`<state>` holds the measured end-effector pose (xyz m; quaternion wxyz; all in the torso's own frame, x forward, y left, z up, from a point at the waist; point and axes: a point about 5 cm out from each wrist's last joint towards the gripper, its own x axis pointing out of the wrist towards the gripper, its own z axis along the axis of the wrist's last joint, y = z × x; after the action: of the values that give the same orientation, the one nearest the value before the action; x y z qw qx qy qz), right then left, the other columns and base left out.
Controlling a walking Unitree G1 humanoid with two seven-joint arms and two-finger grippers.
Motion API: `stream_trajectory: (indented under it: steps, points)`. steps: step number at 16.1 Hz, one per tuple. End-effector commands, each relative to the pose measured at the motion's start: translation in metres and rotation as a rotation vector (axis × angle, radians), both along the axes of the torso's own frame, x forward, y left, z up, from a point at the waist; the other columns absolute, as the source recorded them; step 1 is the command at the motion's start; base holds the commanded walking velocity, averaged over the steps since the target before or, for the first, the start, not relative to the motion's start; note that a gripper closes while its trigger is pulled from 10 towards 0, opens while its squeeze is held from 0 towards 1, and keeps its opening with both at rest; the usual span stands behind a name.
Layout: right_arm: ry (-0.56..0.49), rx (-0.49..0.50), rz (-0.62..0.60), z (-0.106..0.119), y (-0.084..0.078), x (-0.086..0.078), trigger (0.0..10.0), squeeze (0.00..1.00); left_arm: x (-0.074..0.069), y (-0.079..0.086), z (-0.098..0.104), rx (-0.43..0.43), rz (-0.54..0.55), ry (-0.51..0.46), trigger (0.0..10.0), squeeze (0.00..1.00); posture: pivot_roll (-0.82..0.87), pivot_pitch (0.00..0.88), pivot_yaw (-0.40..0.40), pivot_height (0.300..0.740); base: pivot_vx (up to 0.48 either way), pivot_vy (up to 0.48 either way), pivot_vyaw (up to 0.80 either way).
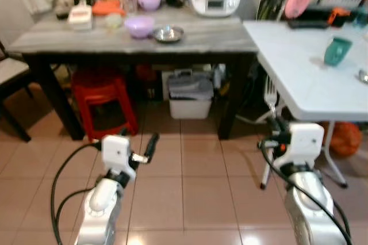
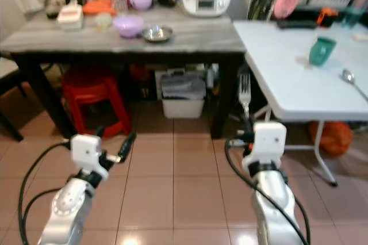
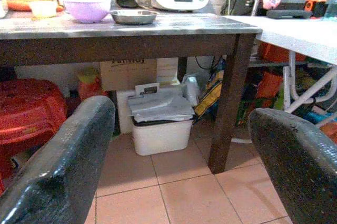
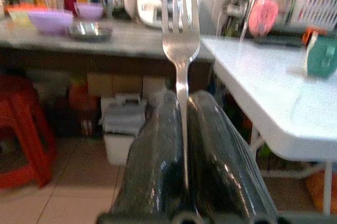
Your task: Setting the table
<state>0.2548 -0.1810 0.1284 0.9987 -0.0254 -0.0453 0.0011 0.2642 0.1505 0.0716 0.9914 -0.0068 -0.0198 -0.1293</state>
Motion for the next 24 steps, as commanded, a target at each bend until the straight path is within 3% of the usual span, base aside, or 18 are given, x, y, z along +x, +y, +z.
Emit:
stream_trajectory:
  steps: [1, 14, 24]
  points:
    - [-0.029, -0.004, 0.02, 0.007, 0.005, 0.003, 10.0, 0.0, 0.001, 0.008, 0.002, 0.023, 0.012, -0.008, 10.0, 0.0, -0.02, 0.0, -0.028, 0.74, 0.0, 0.0, 0.56]
    - [-0.038, -0.003, 0.023, 0.006, 0.007, 0.001, 10.0, 0.0, -0.003, 0.019, 0.002, 0.055, 0.046, -0.01, 10.0, 0.0, -0.01, 0.0, -0.026, 0.74, 0.252, 0.0, 0.26]
    - [-0.03, 0.021, 0.022, 0.004, 0.006, 0.006, 10.0, 0.0, -0.001, 0.016, 0.002, 0.055, 0.027, -0.011, 10.0, 0.0, -0.01, 0.0, -0.024, 0.74, 0.323, 0.0, -0.14]
